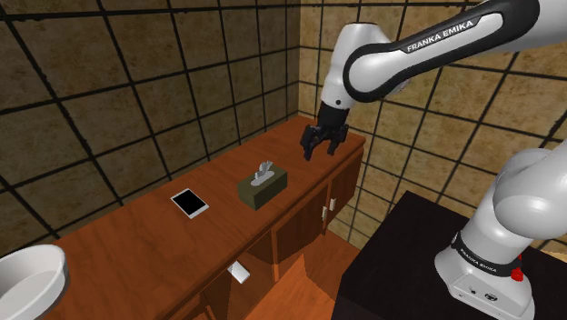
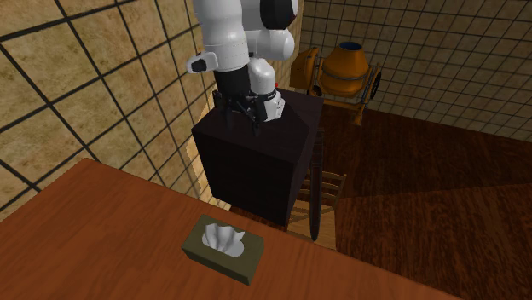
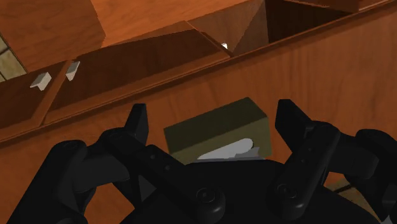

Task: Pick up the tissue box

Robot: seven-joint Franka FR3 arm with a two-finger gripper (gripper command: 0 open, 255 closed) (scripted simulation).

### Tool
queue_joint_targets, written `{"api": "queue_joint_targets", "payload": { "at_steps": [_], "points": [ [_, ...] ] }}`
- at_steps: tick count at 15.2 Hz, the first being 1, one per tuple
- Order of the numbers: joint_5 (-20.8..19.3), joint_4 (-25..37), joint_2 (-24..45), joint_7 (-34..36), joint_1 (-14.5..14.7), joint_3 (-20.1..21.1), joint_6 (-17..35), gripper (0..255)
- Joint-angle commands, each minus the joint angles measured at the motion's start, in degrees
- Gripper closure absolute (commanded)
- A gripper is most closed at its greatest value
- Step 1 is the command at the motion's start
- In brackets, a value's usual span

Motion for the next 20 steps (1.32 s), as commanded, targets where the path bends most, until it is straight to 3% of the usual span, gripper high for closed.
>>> {"api": "queue_joint_targets", "payload": {
  "at_steps": [1,6,11,17,20],
  "points": [
    [0.26,1.79,4.91,2.34,-0.24,1.51,4.84,0],
    [-1.05,6.52,15.88,8.14,-0.93,4.05,14.71,0],
    [-5.47,13.21,27.14,15.50,-0.71,4.82,22.72,0],
    [-11.63,23.28,39.61,24.30,2.33,2.11,28.91,0],
    [-11.88,22.90,41.21,24.21,2.63,1.82,30.87,0]
  ]
}}
